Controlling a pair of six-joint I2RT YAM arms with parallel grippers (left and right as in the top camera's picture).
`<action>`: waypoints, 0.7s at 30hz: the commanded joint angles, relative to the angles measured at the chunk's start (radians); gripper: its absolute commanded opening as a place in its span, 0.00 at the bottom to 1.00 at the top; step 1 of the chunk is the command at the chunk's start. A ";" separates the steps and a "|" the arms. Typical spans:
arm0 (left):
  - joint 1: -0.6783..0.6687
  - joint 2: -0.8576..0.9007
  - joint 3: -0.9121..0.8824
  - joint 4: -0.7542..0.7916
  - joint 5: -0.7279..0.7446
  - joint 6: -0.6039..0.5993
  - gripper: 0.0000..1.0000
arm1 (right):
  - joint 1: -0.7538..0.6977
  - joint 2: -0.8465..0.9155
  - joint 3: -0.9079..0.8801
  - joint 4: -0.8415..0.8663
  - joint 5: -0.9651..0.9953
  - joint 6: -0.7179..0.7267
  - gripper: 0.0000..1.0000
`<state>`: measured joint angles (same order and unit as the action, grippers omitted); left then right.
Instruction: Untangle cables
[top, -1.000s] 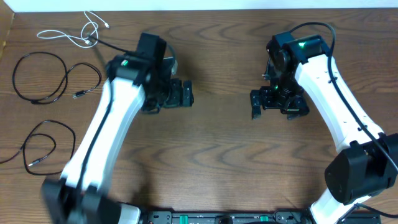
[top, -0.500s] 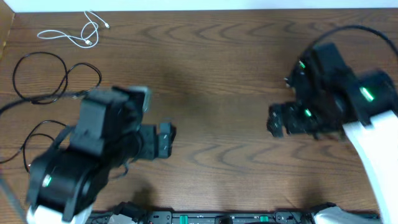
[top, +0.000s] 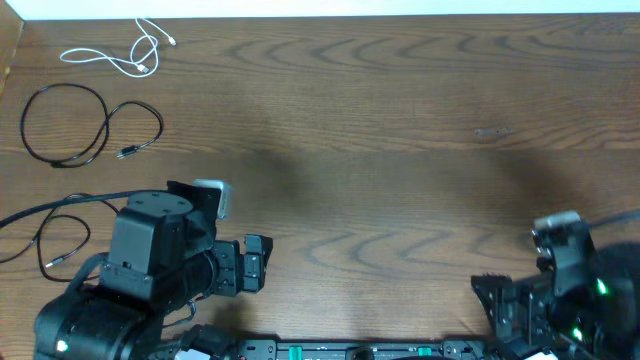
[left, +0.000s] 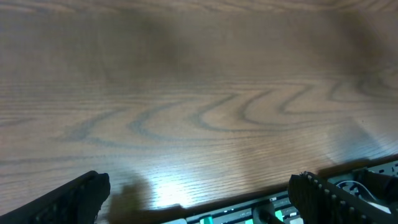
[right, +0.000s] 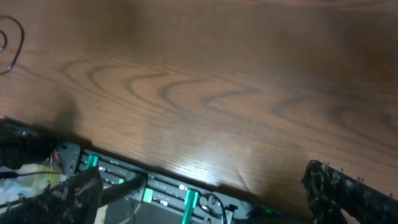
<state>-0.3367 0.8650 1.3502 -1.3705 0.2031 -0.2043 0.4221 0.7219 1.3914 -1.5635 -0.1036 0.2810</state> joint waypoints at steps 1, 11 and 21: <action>-0.002 0.012 -0.008 0.004 -0.013 0.016 0.98 | 0.006 -0.064 -0.045 0.021 0.023 0.021 0.99; -0.003 0.018 -0.008 0.005 -0.014 0.017 0.98 | 0.006 -0.078 -0.053 0.051 0.023 0.021 0.99; -0.003 0.018 -0.008 0.005 -0.013 0.017 0.98 | 0.006 -0.078 -0.053 0.044 0.023 0.021 0.99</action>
<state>-0.3367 0.8818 1.3457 -1.3643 0.2031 -0.2043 0.4221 0.6468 1.3441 -1.5177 -0.0921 0.2890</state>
